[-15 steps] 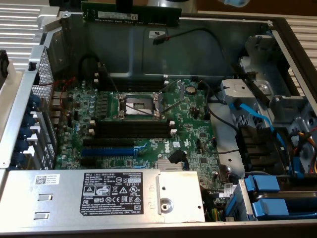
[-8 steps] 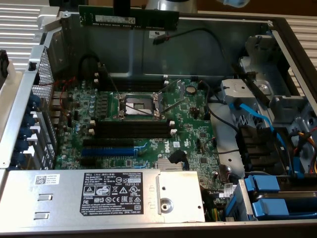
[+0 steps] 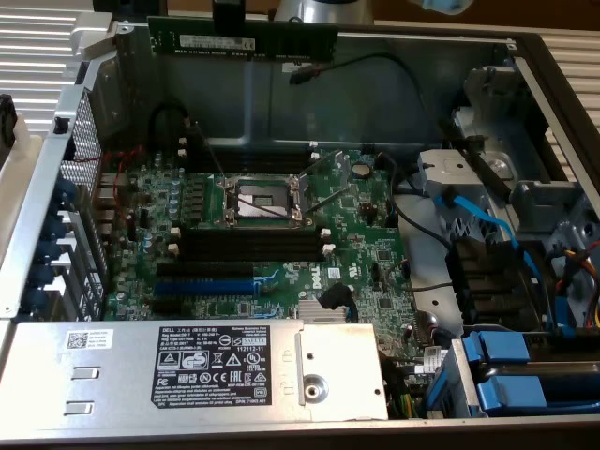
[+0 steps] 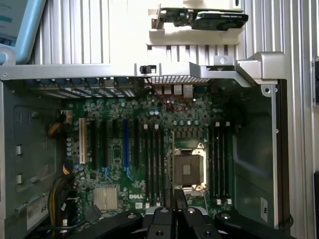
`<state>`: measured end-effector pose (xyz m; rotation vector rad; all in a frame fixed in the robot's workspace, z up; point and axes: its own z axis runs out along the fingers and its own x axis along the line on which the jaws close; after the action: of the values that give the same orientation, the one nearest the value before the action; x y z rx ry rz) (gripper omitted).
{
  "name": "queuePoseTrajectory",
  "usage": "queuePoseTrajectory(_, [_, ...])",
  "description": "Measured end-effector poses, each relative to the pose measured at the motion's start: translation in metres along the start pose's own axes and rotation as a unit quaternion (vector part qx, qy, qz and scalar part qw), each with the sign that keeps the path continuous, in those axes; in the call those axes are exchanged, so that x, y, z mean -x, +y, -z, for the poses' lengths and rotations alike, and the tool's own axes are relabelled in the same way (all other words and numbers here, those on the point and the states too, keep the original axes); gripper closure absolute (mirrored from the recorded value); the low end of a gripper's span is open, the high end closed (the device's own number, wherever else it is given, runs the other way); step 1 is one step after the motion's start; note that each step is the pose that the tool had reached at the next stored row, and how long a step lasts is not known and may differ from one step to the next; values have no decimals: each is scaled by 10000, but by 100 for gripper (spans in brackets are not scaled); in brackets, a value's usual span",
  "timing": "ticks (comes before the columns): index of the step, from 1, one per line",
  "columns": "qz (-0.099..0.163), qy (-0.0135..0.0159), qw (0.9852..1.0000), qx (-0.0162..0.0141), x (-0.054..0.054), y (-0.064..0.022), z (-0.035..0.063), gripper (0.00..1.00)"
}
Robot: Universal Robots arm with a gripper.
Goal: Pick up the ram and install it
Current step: 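Insert the ram into the slot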
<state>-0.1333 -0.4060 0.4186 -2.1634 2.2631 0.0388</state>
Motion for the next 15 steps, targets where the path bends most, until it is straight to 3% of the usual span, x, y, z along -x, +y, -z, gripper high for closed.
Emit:
queuePoseTrajectory(3, [1, -2, 10000, -42, -4, 19, -37, 88])
queuePoseTrajectory(15, [1, -2, 10000, -55, -81, 32, -152, 88])
